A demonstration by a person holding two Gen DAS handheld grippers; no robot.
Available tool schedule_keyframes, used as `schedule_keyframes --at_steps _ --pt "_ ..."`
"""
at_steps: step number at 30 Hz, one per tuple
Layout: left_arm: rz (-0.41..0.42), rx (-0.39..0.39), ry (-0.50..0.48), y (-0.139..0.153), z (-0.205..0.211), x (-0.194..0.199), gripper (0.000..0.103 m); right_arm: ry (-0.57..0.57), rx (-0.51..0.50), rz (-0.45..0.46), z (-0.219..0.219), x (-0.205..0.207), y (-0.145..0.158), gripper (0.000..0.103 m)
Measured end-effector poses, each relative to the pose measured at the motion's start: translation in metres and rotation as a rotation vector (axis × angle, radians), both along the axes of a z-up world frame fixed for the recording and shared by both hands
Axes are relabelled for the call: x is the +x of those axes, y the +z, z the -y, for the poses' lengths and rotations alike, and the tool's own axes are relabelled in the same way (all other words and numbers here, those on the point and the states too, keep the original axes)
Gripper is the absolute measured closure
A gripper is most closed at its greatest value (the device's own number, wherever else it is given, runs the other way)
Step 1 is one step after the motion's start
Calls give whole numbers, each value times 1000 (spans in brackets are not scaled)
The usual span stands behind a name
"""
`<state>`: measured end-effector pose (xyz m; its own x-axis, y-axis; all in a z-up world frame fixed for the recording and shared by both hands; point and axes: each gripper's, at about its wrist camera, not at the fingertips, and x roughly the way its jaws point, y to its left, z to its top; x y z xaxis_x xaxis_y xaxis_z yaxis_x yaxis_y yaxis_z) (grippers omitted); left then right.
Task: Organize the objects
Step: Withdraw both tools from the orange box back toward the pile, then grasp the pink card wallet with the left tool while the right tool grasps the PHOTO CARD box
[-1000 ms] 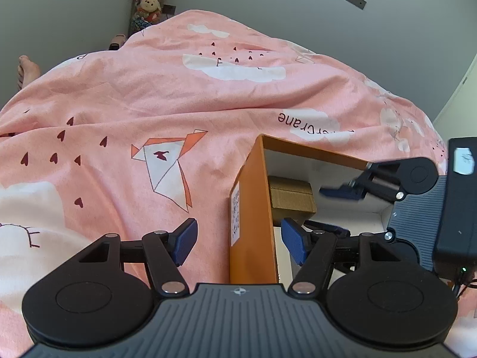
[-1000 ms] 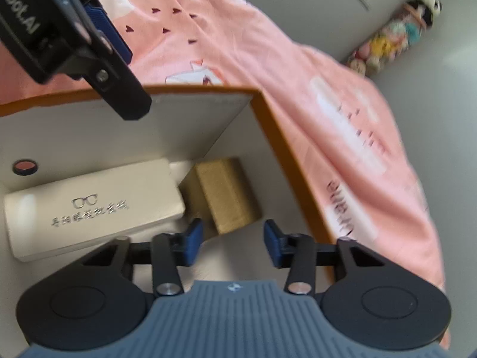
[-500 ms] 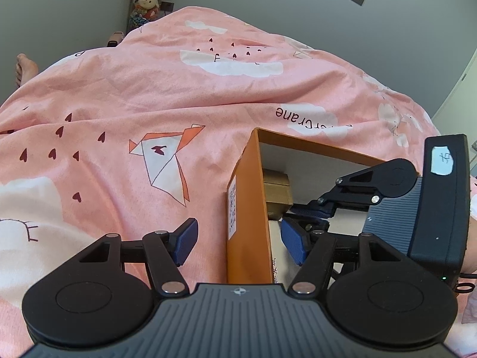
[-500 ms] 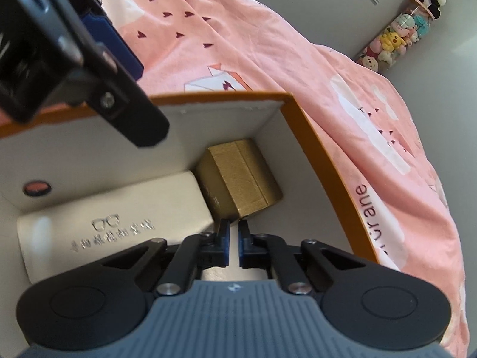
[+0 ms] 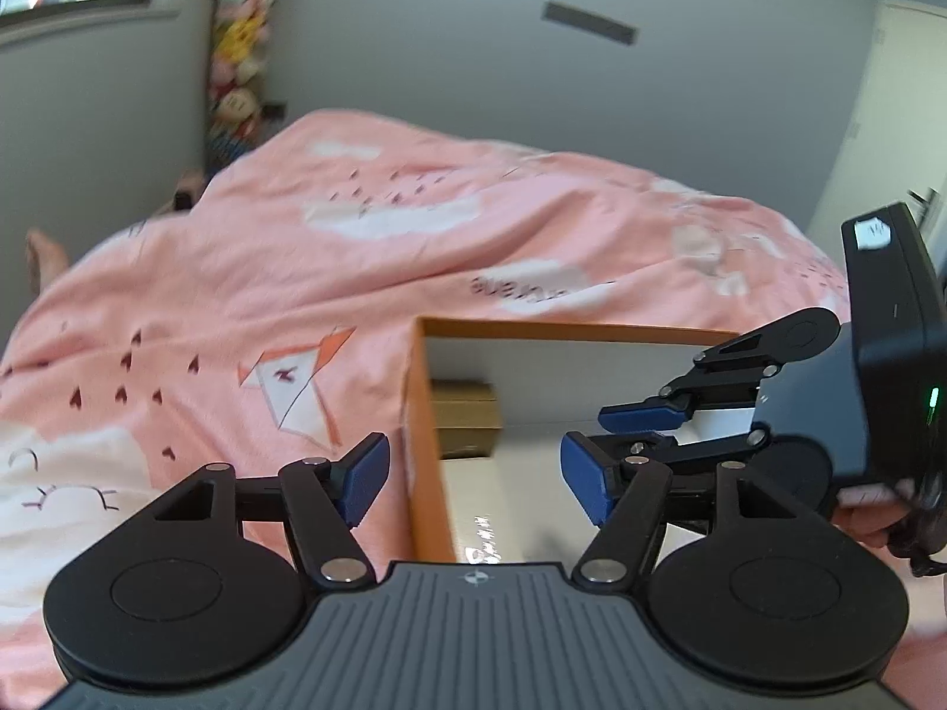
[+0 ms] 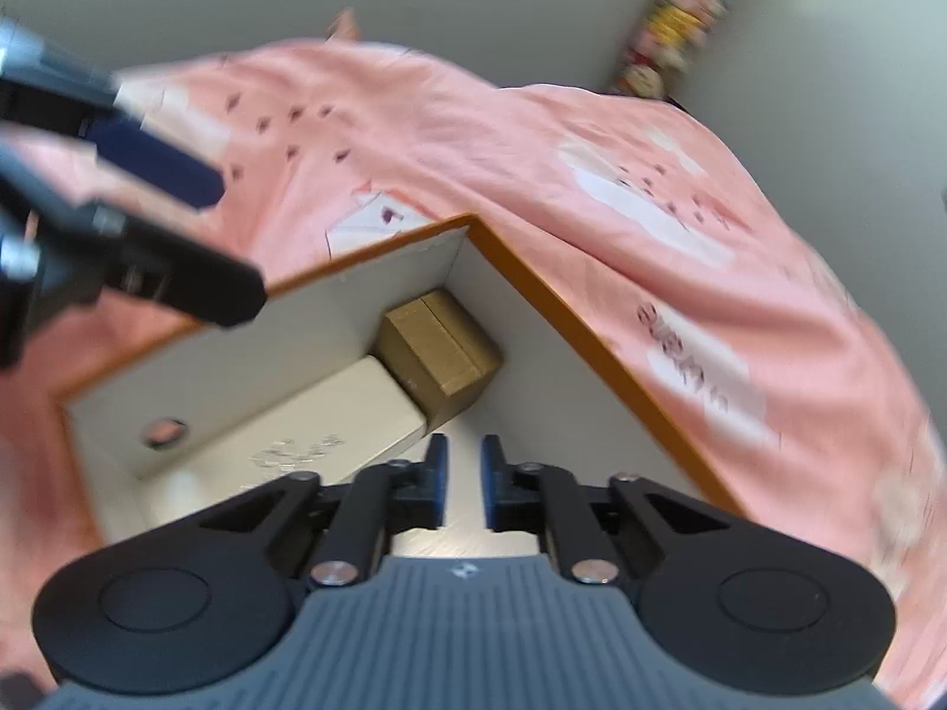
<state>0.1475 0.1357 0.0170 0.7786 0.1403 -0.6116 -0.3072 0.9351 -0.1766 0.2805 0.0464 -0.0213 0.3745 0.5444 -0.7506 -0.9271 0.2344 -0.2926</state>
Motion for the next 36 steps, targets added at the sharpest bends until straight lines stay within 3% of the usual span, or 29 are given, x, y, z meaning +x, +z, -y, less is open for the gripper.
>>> schedule_keyframes --at_steps 5,7,11,18,23,27,33,36 --pt "44 37 -48 15 27 -26 23 -133 94 -44 46 -27 24 84" --pt "39 44 -63 18 36 -35 23 -196 135 -66 67 -38 31 72" --pt "0 26 -104 14 51 -51 22 -303 218 -128 105 -61 39 65" --pt "-153 -181 -94 -28 48 -49 20 -462 254 -308 143 -84 11 54" --pt "-240 -376 -29 -62 27 -39 20 -594 261 -500 151 -69 -21 54" --pt "-310 -532 36 -90 11 -32 20 -673 282 -646 156 -52 -38 47" --pt "-381 -650 62 -119 -1 -19 20 -742 264 -784 155 -36 -61 41" --pt "-421 -690 62 -131 -2 -13 20 -758 259 -805 154 -32 -69 39"
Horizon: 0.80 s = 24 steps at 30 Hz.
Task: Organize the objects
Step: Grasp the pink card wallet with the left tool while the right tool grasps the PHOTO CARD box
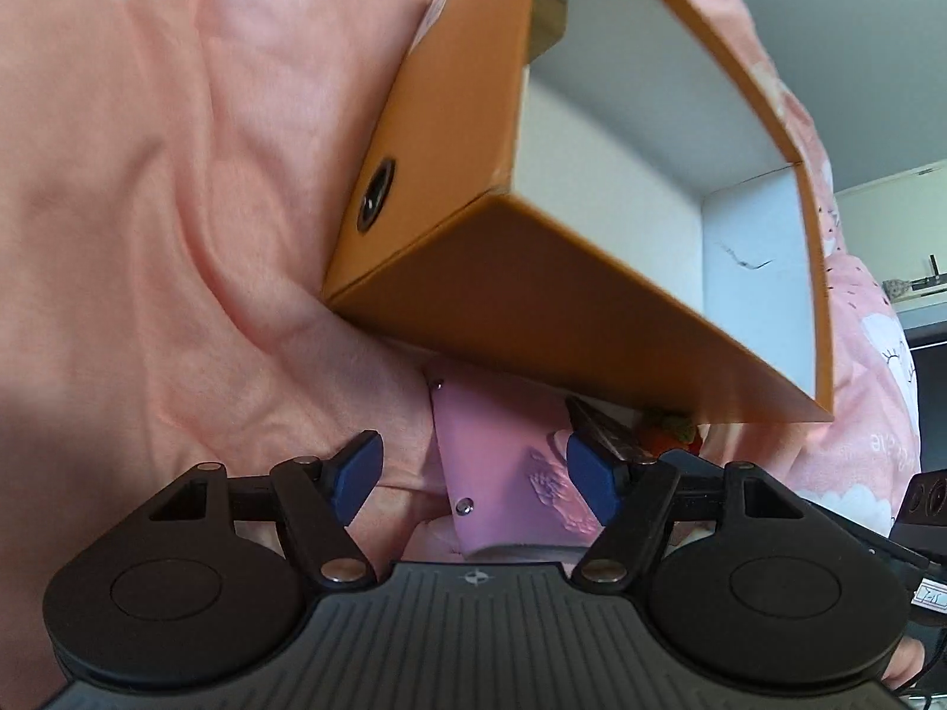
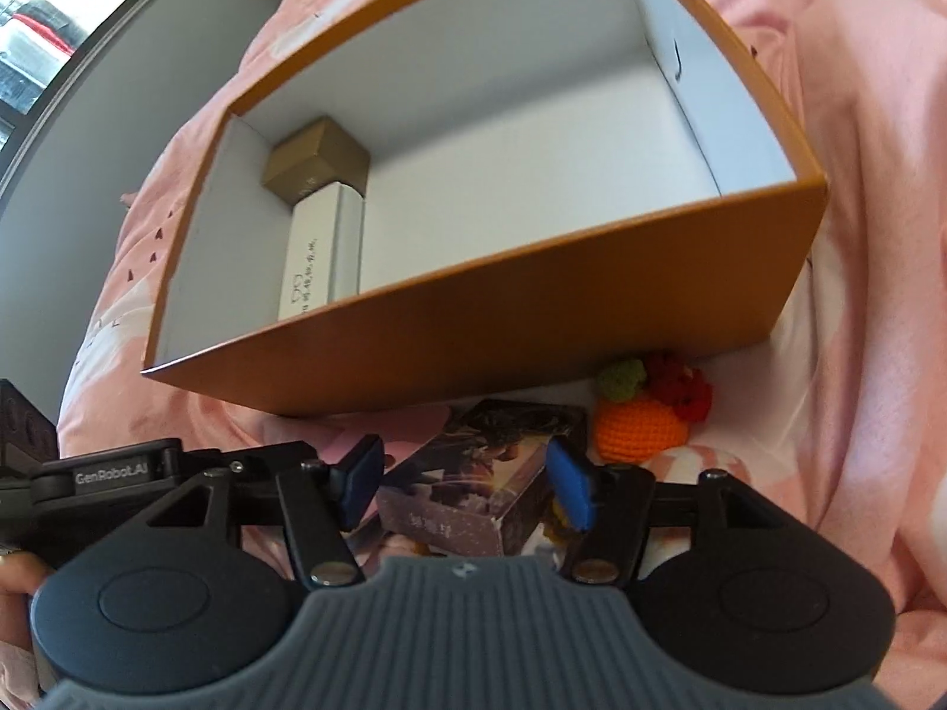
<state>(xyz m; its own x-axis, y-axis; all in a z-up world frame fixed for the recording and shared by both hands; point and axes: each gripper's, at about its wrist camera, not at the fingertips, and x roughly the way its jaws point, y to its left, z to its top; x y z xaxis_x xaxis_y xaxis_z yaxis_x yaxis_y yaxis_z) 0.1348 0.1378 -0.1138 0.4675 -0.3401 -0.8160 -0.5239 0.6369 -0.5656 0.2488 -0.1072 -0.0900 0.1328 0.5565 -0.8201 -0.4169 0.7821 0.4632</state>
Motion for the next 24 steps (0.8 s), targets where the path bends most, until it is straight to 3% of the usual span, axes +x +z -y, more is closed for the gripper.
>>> schedule_keyframes --at_steps 8,10,11,14,17,18,19,22,24 --pt "-20 -82 -24 -17 1 12 22 14 -18 -45 -7 15 -20 32" --pt "-10 -83 -39 -17 4 12 27 41 -33 -46 -12 15 -24 26" --pt "-2 -88 -45 -17 5 12 34 54 -45 -39 -15 15 -25 26" --pt "22 -82 -48 -12 4 5 44 64 -62 -29 -16 14 -24 28" --pt "41 -86 -39 -6 1 -6 53 55 -52 -30 -10 15 -21 36" --pt "50 -74 -43 -4 1 -9 59 44 -52 -27 -8 15 -20 50" --pt "59 -67 -47 0 1 -13 59 34 -64 -14 -6 16 -17 59" --pt "103 -38 -63 14 1 -28 64 40 -39 -35 2 18 -9 70" --pt "127 -20 -69 25 0 -39 70 55 -15 -58 5 18 -5 72"
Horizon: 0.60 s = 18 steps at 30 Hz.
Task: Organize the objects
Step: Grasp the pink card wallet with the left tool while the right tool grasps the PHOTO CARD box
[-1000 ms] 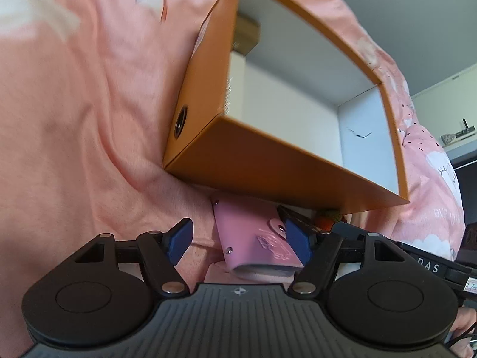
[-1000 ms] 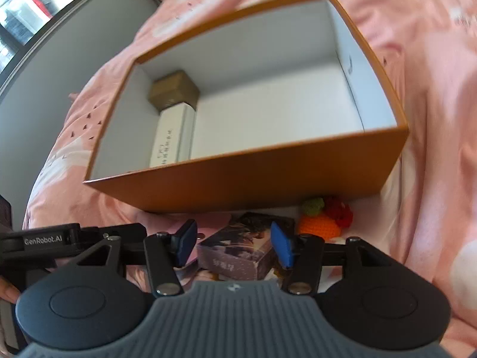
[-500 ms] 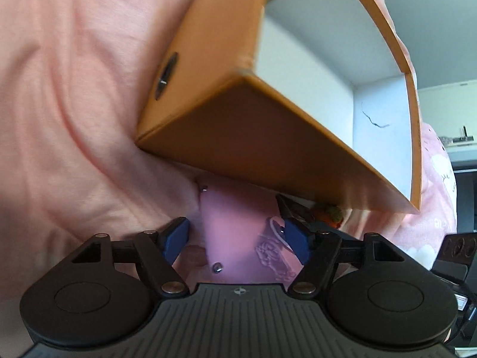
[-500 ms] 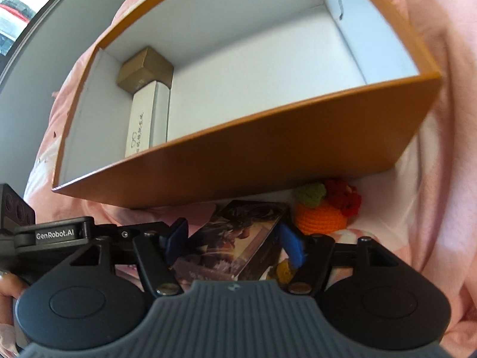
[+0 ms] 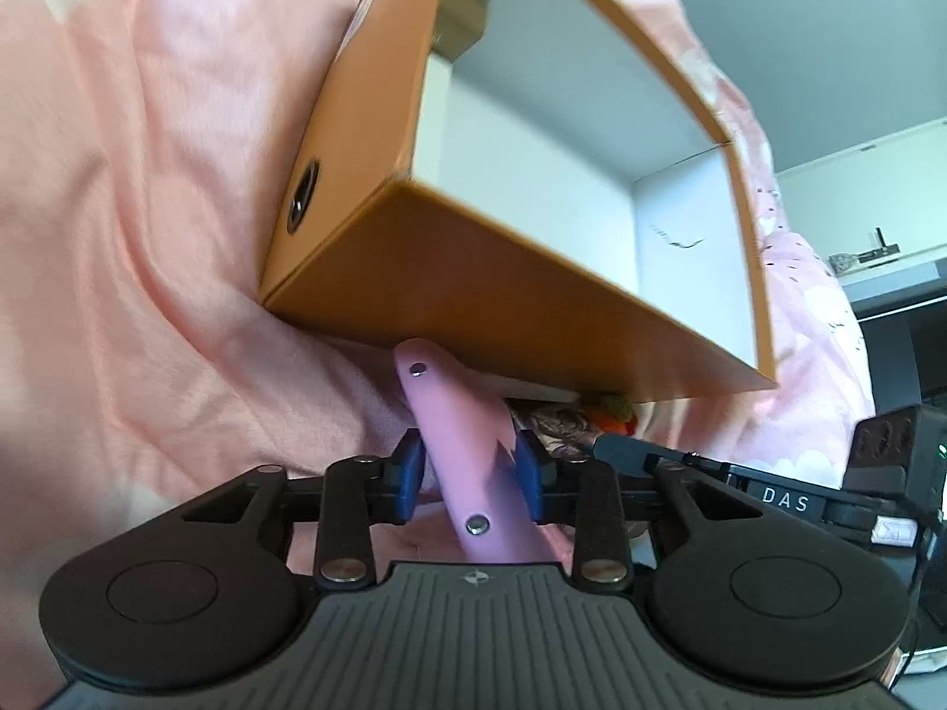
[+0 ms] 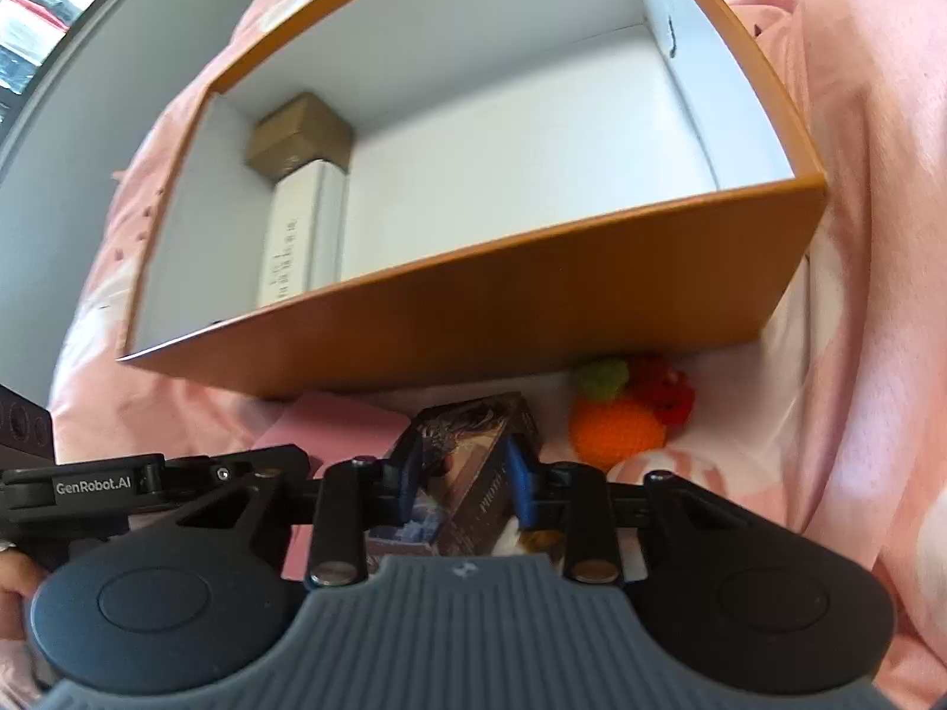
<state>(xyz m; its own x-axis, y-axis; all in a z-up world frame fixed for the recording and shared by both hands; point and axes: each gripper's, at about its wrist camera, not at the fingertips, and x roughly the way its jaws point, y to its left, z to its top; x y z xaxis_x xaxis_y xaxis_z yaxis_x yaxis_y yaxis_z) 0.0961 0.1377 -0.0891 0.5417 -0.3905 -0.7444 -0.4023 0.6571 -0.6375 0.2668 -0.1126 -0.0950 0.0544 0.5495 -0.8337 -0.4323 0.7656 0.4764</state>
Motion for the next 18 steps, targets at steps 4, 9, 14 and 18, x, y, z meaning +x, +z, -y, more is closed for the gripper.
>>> schedule_keyframes --at_steps 4,9,14,18 --pt "35 30 -20 21 -3 -23 76 7 42 -67 3 -5 3 72" --pt "9 70 -28 28 -4 -43 77 -2 63 -148 -3 -7 -5 66" --pt "2 67 2 29 -1 -28 77 25 32 -151 -15 0 -14 65" --pt "-1 77 3 15 7 -18 77 31 30 -197 -20 9 -30 54"
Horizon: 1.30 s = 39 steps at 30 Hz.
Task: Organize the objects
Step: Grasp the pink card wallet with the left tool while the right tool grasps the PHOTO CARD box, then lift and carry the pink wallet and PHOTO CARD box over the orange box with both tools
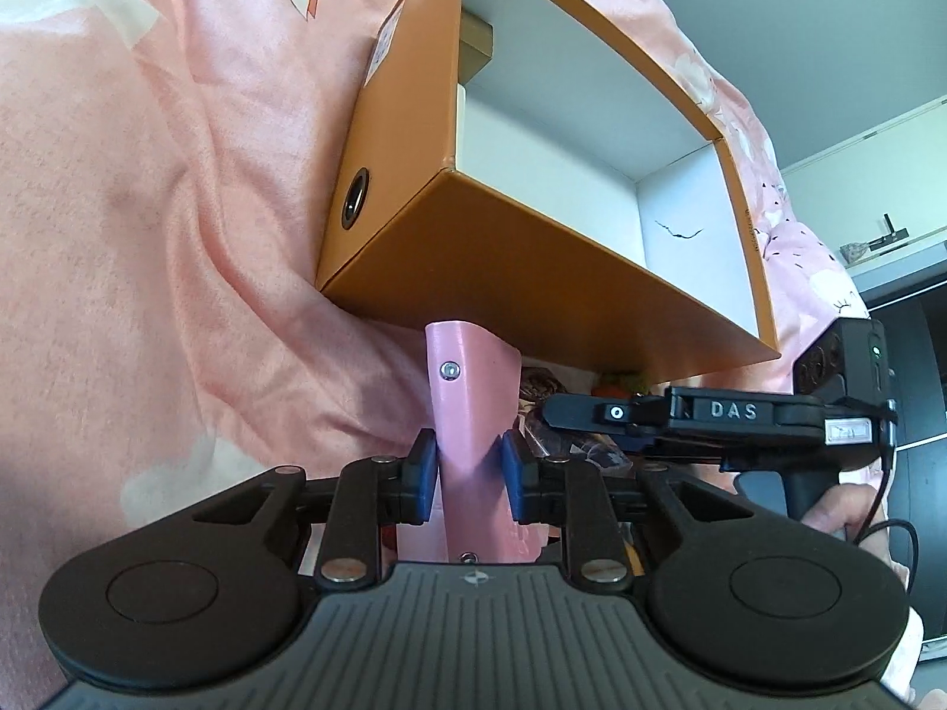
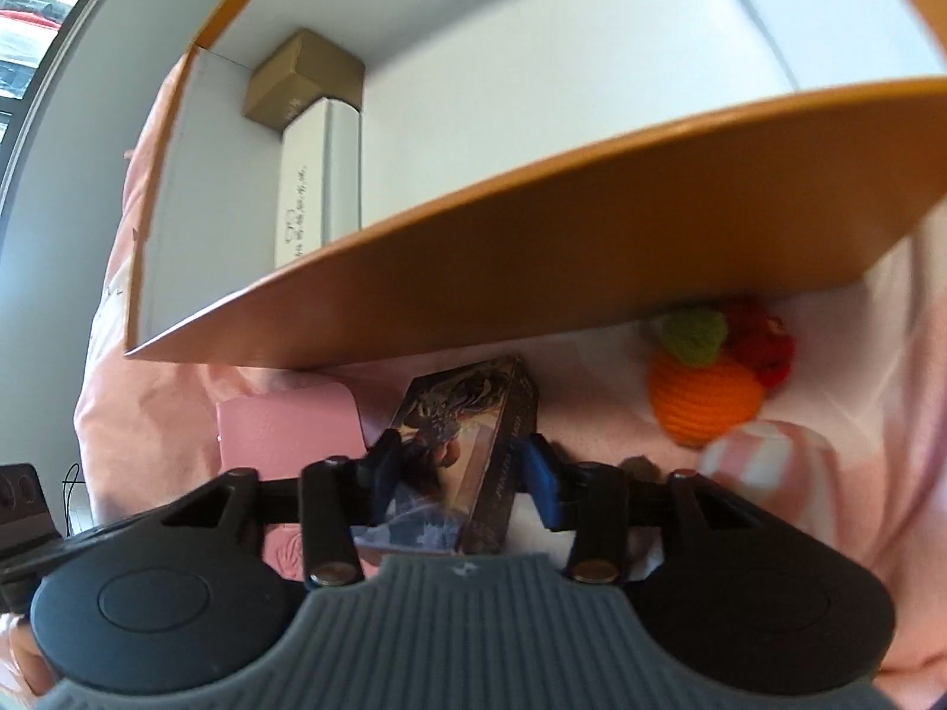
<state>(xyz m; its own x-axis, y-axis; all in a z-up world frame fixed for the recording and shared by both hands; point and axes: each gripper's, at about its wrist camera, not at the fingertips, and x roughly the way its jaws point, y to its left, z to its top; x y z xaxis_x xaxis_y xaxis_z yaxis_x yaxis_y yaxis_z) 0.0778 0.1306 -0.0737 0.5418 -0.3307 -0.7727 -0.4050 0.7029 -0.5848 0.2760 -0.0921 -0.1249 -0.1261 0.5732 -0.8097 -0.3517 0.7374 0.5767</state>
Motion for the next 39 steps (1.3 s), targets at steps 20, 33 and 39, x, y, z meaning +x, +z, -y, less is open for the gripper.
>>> schedule_keyframes --at_steps 20,33,39 --pt "28 40 18 -3 10 2 74 37 49 -39 -6 -1 -3 47" --pt "113 53 -5 18 15 -1 83 10 146 39 32 -11 50 79" --pt "175 10 -5 39 17 1 83 16 187 101 54 -23 83 79"
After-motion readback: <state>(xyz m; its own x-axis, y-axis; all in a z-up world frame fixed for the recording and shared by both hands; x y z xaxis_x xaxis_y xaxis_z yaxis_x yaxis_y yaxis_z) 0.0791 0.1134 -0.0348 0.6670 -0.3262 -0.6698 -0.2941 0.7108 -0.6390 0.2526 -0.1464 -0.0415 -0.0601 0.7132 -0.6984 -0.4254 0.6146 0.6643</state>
